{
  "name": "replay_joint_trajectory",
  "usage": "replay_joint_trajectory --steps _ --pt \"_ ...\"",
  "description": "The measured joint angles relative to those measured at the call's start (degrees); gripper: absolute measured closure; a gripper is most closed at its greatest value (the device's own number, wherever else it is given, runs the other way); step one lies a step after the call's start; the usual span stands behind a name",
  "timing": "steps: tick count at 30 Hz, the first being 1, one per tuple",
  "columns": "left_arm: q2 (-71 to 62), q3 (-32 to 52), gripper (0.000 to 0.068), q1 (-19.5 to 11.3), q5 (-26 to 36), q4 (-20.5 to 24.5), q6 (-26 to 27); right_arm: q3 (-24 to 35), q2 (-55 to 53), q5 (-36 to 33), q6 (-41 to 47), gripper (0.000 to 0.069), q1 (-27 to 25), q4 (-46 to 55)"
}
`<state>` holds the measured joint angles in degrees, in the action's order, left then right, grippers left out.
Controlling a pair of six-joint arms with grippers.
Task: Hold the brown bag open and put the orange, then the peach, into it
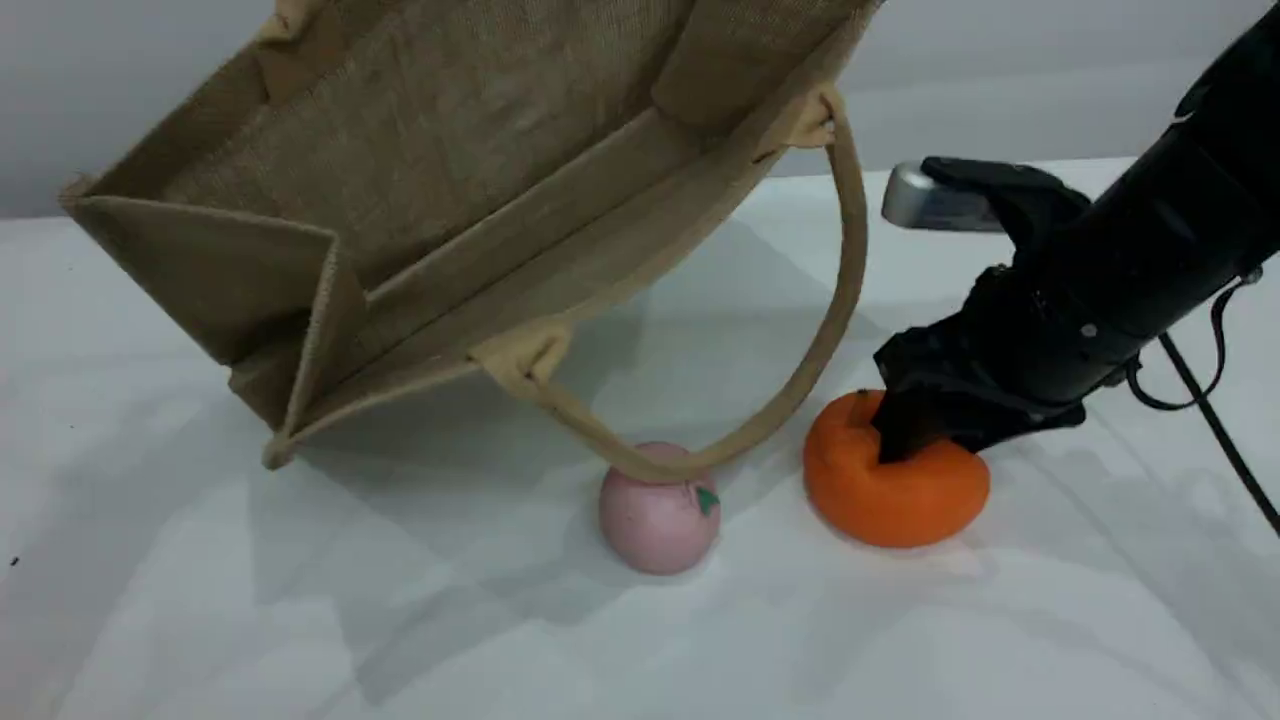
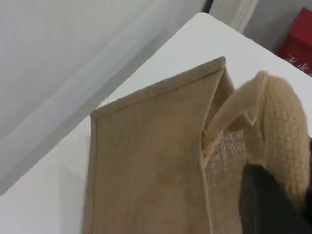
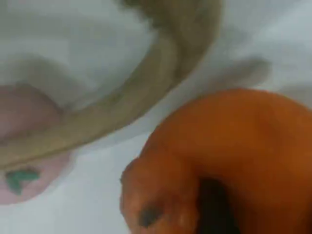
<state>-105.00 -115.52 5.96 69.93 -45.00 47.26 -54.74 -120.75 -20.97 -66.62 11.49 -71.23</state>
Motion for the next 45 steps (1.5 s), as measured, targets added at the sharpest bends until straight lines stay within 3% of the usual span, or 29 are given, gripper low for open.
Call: replay_joint_trajectory --steps 3,8,10,15,21,27,32,40,45 --pt "-0.12 0.0 0.0604 0.0 0.0 0.0 -0.02 0.0 0.0 -0.76 -1.98 0.0384 0.0 0.0" --pt "-0.66 0.0 0.0604 0.0 0.0 -0.12 -0.27 0.0 0.1 -0.15 -3.04 0.0633 0.0 -2.25" --pt "-0.66 0.0 0.0604 0.0 0.0 -0.07 -0.27 0.0 0.34 0.05 -3.04 0.0667 0.0 -2.55" --pt "-0.66 0.0 0.0604 0.0 0.0 -0.12 -0.46 0.11 3.6 -1.07 -1.93 0.0678 -1.45 0.25" --pt "-0.66 0.0 0.0604 0.0 0.0 -0.17 -0.46 0.11 11.3 -2.94 3.75 0.0678 -7.31 6.98" --pt "-0.66 0.0 0.0604 0.0 0.0 -0.17 -0.46 0.11 20.89 -10.53 4.85 0.0678 -11.77 6.97" --pt "-0.66 0.0 0.0604 0.0 0.0 -0.17 -0.46 0.11 28.0 -19.66 2.97 0.0678 -10.76 4.16" --pt "-0.66 0.0 0.0604 0.0 0.05 -0.17 -0.46 0.11 35.21 -23.67 1.14 0.0678 -7.67 -1.24" --pt "-0.66 0.0 0.0604 0.0 0.05 -0.17 -0.46 0.11 34.24 -16.54 -4.58 0.0678 0.28 -8.28"
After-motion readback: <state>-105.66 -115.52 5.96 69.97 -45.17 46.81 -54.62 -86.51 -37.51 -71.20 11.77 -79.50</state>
